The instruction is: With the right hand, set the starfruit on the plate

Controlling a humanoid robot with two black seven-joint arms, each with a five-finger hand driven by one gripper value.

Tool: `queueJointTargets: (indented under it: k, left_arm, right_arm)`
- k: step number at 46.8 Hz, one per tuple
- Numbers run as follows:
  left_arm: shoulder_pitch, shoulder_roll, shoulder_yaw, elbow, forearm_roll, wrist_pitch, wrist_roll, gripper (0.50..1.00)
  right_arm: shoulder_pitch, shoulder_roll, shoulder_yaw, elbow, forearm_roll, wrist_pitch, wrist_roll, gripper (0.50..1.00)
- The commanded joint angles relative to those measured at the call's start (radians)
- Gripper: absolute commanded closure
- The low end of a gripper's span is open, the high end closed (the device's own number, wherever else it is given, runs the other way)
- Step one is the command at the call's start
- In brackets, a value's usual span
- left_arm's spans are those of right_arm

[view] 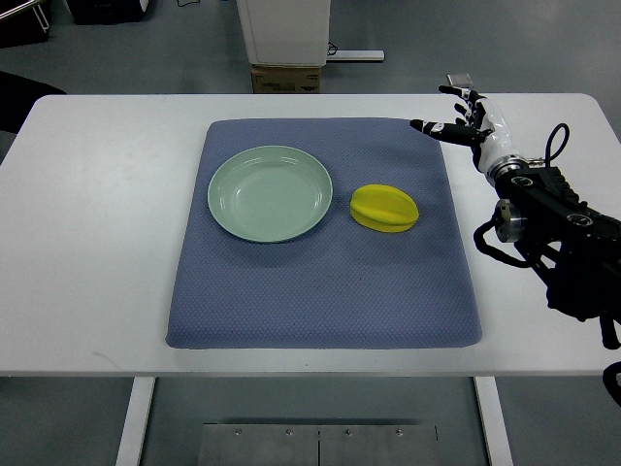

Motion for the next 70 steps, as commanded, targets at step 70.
queueJointTargets:
  k: [70]
  left_arm:
    - [0.01,0.0,0.0,0.0,0.0,-0.002,0.0,0.5]
  right_arm:
    - [-0.034,-0.001,0.04,0.007,0.101,0.025,0.011,0.5]
